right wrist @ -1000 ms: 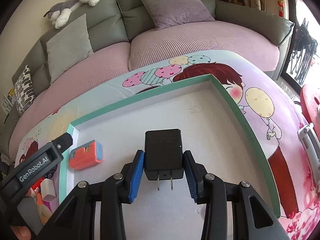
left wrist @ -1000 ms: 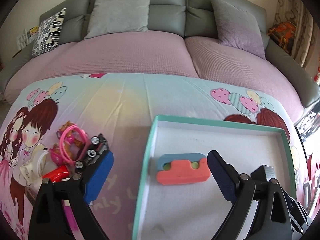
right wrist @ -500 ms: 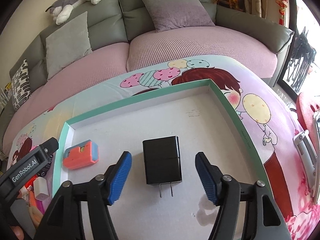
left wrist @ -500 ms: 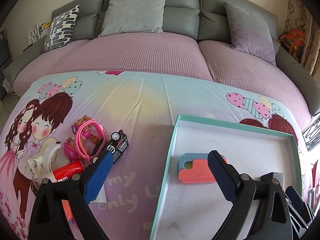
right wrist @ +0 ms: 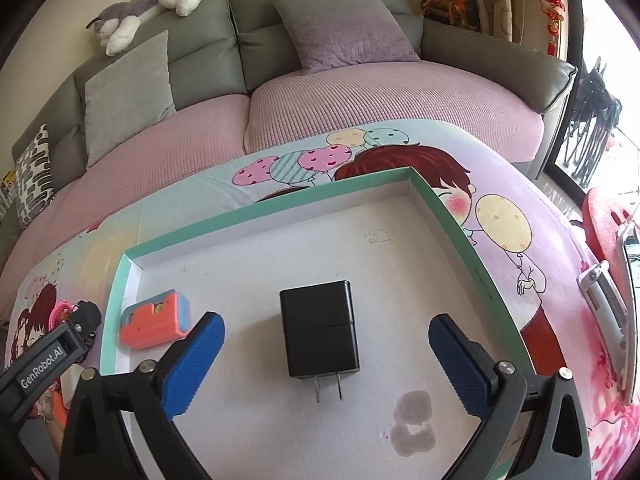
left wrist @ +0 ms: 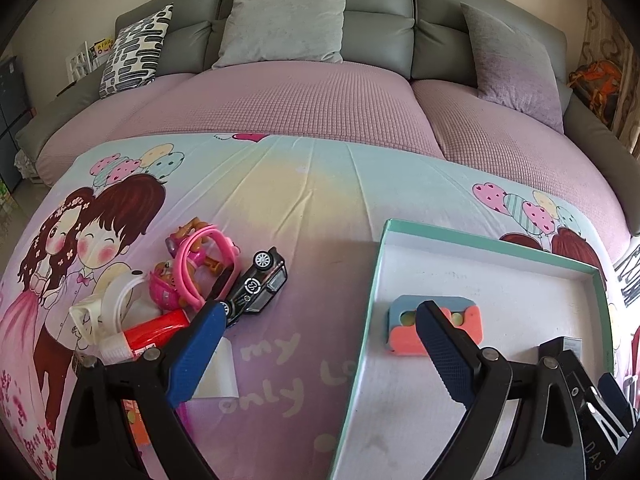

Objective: Organize rigid objects
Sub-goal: 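Release the foam block with the left gripper while the right gripper releases the charger, then move both grippers back toward the pile of items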

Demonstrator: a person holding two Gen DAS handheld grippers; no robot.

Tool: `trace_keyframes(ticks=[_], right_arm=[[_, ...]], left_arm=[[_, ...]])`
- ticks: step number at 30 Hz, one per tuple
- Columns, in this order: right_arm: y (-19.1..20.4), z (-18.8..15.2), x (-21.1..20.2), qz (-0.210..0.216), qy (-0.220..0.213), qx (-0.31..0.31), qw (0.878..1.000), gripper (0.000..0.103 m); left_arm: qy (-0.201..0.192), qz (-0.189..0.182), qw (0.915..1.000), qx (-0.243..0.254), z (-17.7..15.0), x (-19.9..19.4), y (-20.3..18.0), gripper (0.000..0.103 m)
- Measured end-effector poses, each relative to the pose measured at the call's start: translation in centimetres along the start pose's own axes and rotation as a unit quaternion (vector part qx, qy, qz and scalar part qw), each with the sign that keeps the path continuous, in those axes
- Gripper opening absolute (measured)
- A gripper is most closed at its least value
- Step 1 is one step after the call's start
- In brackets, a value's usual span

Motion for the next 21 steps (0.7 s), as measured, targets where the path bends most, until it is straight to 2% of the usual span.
trace_keyframes(ticks=[6, 8, 10, 17, 21], right_arm=[[1.9, 0.1, -0.3, 0.02, -0.01, -0.02, 1.0, 0.103], [2.6, 0.1, -0.3, 0.021, -0.012, -0.029, 0.999, 0.103], [3.1, 0.1, -0.4, 0.027, -0.015, -0.026, 0.999, 0.103], [6.7, -0.2, -0.9, 0.072, -0.018, -0.041, 0.996, 0.103], [9.3, -0.9, -1.0, 0.097, -0.012, -0.06, 0.993, 0.103]], left_arm=[[-0.008, 0.016, 0.9998, -0.012, -0.2, -0.4, 1.9, 0.096], [-0.008, 0.021, 0.9995, -0.02, -0.2, -0.5, 2.7, 0.103], [-0.009, 0.028, 0.9991, -0.03, -0.3, -0.7, 3.6, 0.103], [-0.015, 0.056, 0.996, -0.069, -0.4, -1.5, 7.8, 0.103], [-0.02, 0.086, 0.9928, -0.08, -0.6, -2.0, 10.6, 0.103]])
Point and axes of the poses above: each gripper's, at about its wrist camera, not at the fingertips, and x roughly the way its jaws point, y to its left, z to its top, the point moved 5 cm from there along x, roughly the way its jaws point, and after that the axes turned 13 degrees about -y, right-handed, at the moved point
